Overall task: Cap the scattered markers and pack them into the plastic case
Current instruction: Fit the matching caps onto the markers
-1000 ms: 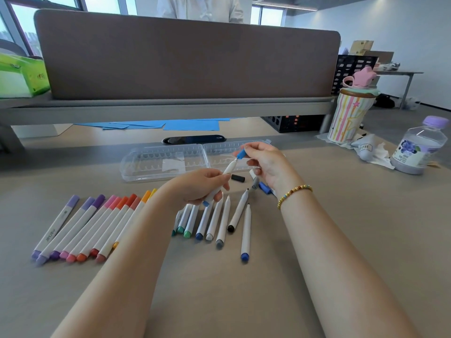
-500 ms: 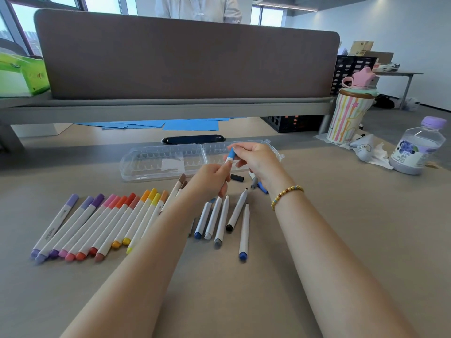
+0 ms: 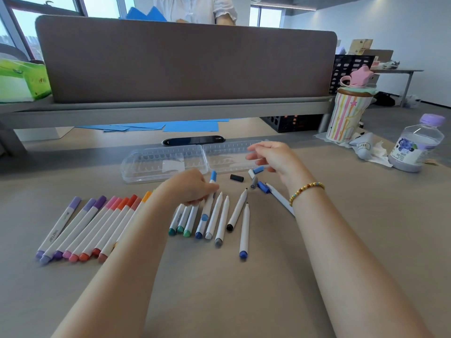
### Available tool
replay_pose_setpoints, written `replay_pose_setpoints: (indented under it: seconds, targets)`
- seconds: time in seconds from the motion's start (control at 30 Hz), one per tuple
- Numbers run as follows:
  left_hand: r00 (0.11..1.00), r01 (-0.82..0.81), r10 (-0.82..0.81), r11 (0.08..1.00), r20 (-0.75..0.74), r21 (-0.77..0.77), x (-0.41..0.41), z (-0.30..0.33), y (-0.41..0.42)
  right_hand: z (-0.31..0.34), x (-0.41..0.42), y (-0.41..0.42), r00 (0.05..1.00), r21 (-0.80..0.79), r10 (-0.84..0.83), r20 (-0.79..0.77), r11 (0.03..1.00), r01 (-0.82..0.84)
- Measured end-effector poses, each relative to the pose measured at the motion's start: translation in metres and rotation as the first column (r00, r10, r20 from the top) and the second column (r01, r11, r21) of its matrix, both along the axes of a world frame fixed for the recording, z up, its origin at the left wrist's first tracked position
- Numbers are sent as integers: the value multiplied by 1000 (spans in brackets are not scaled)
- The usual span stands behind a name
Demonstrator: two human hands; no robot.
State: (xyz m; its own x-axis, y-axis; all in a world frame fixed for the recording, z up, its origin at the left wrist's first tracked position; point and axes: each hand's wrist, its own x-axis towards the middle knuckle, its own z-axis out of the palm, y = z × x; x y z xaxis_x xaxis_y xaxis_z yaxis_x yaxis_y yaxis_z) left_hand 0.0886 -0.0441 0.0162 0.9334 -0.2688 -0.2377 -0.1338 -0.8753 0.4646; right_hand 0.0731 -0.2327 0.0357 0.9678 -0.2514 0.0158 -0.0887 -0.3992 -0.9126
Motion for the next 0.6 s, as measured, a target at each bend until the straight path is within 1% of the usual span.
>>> replay_pose_setpoints:
  seconds: [0.13,0.27,0.33,0.4,0.47,0.6]
  targets:
    - [994,50,-66,983,86,179,0,-4,-6,-3,-4,-5,999,-87,11,-42,996,-15]
    - [984,33,-85,951,157,308,4,-14,-11,-7,-8,-18,998,-157,-21,-63,987,11]
    - [983,16,-78,939,167,344,7,-20,-12,-9,-8,-25,994,-246,-51,-100,969,24]
    - [982,6,-75,930,175,369,6,-23,-14,-10,-8,-32,976,-380,-71,-204,925,-12]
    - [976,-4,-83,915,200,403,2,-22,-17,-9,-8,-38,942,-477,-81,-326,874,-90]
    - [964,-25,-98,892,247,451,-2,-20,-18,-11,-8,-42,862,-569,-77,-501,780,-261]
